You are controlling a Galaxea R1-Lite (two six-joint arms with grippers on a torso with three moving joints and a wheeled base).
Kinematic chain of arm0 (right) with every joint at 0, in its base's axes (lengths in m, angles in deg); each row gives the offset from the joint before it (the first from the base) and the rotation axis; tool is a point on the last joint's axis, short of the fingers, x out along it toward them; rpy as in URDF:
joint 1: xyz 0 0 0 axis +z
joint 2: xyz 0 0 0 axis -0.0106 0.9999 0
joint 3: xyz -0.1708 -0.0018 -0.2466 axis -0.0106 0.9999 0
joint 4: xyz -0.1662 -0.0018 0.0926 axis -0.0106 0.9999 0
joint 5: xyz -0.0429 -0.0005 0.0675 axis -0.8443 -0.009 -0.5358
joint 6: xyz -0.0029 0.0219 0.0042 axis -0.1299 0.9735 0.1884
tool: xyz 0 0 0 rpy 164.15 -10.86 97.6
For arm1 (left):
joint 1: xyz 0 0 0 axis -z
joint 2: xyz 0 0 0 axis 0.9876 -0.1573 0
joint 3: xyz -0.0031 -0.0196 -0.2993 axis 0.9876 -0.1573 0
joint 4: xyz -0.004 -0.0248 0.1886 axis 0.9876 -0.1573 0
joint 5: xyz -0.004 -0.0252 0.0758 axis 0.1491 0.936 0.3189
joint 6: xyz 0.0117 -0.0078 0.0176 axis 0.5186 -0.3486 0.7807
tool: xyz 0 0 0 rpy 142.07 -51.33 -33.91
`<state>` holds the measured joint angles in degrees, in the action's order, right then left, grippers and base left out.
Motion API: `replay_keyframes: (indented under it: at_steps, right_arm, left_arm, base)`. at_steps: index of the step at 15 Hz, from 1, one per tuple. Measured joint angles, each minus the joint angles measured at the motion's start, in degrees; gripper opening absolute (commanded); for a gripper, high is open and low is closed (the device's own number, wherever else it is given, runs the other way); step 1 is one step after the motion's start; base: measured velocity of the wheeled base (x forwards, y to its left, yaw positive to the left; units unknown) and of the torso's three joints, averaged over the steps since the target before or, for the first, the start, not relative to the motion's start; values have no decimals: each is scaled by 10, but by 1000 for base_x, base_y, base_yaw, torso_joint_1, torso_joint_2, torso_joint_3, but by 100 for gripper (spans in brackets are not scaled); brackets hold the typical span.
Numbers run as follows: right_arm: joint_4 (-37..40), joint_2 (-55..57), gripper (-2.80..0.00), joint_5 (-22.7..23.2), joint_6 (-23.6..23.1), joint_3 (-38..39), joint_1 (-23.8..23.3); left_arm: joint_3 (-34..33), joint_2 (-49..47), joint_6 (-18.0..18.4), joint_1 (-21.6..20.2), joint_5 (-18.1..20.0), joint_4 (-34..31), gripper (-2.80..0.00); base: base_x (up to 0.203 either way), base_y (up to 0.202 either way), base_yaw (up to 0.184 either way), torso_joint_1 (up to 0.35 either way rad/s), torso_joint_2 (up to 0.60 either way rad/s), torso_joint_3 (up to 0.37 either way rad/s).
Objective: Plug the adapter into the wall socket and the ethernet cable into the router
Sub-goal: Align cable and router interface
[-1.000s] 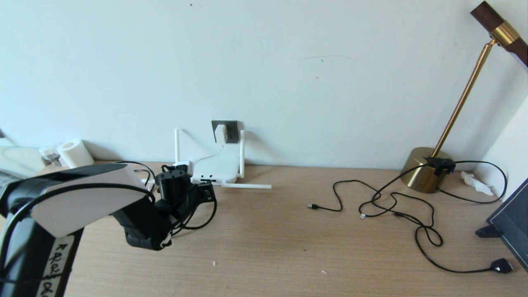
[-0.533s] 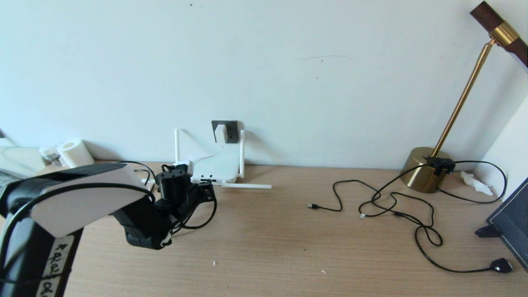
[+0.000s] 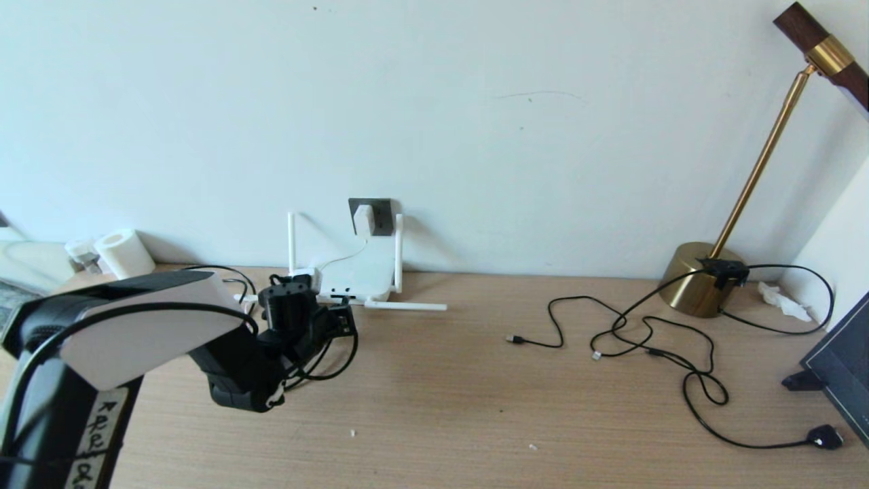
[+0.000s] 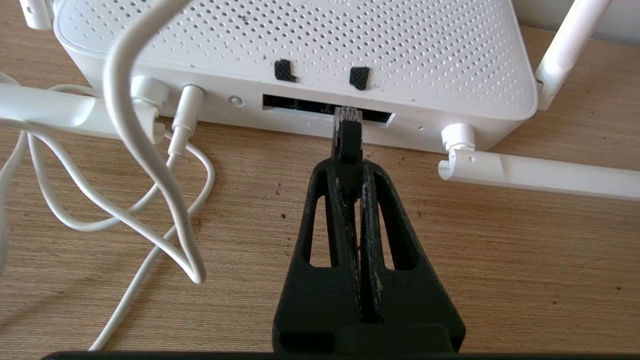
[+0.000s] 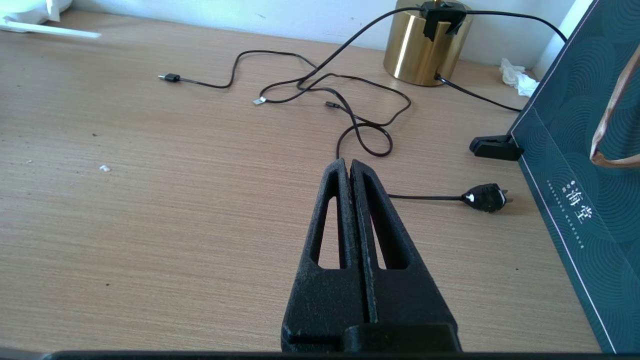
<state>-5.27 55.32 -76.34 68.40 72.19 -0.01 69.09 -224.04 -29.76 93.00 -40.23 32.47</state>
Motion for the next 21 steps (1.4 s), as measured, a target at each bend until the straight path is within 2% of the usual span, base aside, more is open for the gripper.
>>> replay_keyframes:
  at_steps: [21]
  right_arm:
    - [0, 0, -280, 0, 0, 0, 0]
  left_arm:
    - [2, -1, 5, 0, -1, 2, -280]
  base:
    - [0, 0, 0, 0, 0, 0]
